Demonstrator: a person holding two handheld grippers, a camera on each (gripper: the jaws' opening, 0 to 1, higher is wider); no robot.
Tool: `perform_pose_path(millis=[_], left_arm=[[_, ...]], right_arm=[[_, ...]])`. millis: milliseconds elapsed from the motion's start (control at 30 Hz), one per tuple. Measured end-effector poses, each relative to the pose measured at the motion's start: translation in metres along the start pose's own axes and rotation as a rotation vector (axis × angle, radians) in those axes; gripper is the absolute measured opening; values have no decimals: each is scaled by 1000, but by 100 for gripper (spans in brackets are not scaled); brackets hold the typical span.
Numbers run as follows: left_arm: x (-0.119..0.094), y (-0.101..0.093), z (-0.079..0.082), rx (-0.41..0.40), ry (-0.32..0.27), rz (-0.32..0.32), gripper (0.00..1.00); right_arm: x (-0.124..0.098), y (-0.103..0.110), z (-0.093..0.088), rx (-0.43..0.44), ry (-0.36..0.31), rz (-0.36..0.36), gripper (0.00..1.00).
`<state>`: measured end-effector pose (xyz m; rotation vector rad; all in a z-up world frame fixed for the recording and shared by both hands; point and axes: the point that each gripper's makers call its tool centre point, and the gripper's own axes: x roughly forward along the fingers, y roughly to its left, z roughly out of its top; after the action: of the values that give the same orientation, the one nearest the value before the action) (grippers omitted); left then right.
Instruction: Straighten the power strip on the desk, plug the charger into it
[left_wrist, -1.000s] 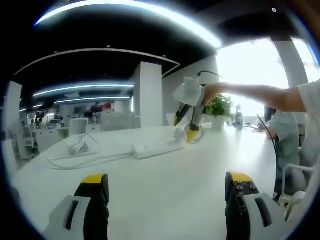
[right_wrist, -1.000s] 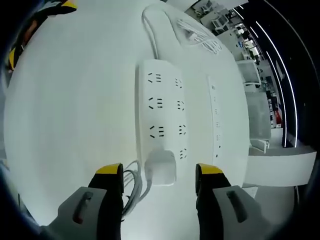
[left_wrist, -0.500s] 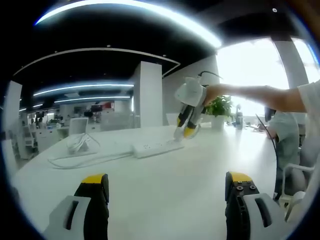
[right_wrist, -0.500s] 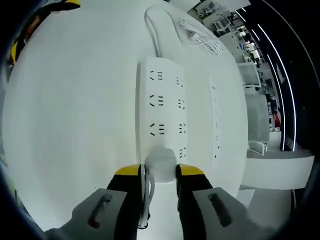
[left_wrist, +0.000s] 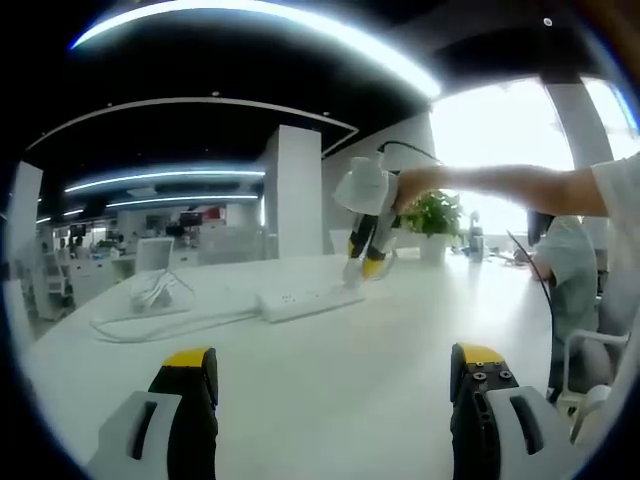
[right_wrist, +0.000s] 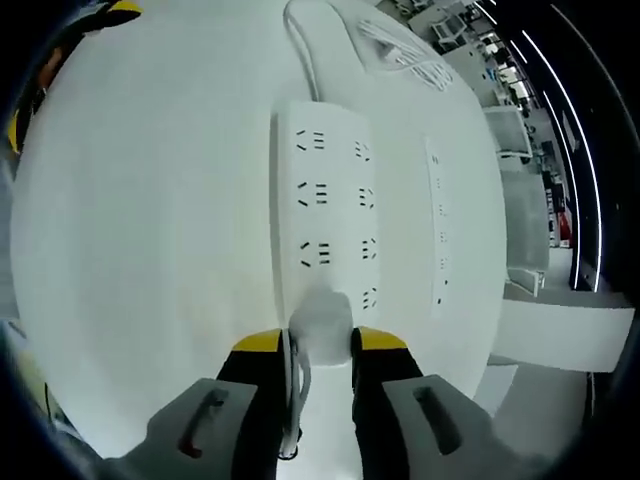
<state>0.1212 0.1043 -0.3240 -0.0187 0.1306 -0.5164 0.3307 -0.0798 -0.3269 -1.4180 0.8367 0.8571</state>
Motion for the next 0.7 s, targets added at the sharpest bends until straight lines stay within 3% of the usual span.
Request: perform_pose_path(millis=[200,433,567,700], left_arm=[[1,4,7,4,2,21,99],[2,3,11,-5,-12,37,99],[3,5,13,-22,-25,53,99],[6,5,21,-38,-52,48,99]], right_arm=[[4,-5,1,24,19,11,21],[7,-10,-2,119,68,201,22],[10,-10,-5,101,79,243,22],[12,-9,-8,54,135,278,22]])
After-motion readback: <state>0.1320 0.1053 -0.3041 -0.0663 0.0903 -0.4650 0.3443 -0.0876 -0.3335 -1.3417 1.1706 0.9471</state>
